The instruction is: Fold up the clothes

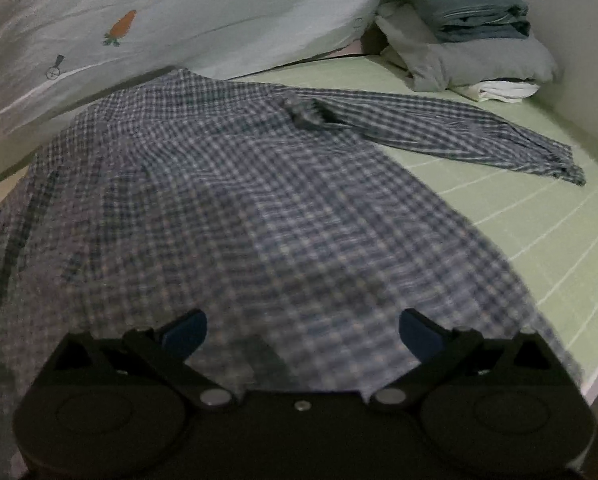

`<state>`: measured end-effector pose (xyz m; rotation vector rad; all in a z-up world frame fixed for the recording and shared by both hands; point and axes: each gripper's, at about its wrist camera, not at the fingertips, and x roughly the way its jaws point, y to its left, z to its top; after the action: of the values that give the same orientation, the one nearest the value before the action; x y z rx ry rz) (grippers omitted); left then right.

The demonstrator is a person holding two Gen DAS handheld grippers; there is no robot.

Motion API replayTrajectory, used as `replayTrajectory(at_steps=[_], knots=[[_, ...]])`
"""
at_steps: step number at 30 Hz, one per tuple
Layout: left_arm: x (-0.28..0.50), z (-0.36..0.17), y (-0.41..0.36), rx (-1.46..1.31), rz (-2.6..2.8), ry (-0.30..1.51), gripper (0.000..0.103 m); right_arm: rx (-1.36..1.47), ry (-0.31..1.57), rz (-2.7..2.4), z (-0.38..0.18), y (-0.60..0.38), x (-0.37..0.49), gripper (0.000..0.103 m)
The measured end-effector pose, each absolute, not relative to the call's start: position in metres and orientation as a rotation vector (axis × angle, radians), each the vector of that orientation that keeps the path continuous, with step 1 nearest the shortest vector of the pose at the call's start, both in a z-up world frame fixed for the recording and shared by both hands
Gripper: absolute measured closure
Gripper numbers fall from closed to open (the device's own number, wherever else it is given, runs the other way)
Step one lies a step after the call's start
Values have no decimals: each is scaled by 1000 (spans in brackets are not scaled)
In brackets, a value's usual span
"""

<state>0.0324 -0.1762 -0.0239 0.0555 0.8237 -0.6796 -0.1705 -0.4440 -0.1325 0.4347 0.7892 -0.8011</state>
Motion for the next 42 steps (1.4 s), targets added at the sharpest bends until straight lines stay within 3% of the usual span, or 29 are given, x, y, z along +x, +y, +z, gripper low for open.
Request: replayTrajectory(at_steps=[3, 7, 8, 21, 26, 31, 42], knots=[[0, -45, -214, 130, -741, 914, 63, 442, 802, -793, -137, -461, -187, 0], [-28, -58, -222, 212, -682, 939, 22, 421, 812, -773, -139, -468, -201, 0], [-31, -59, -216, 212, -652, 932, 20, 413, 805, -761, -139, -468, -203, 0], [-5, -69, -98, 186, -274, 1048, 17, 335, 803, -576, -123, -399, -128, 1], [12, -64, -59, 212, -285, 1013, 17, 384, 774, -504, -124, -361, -97, 7], [35, -69, -26, 231, -282, 1014, 17, 422, 760, -454, -131, -334, -74, 23], [48, -75, -7, 251, -304, 1030, 17, 417, 768, -410, -149, -303, -36, 32]])
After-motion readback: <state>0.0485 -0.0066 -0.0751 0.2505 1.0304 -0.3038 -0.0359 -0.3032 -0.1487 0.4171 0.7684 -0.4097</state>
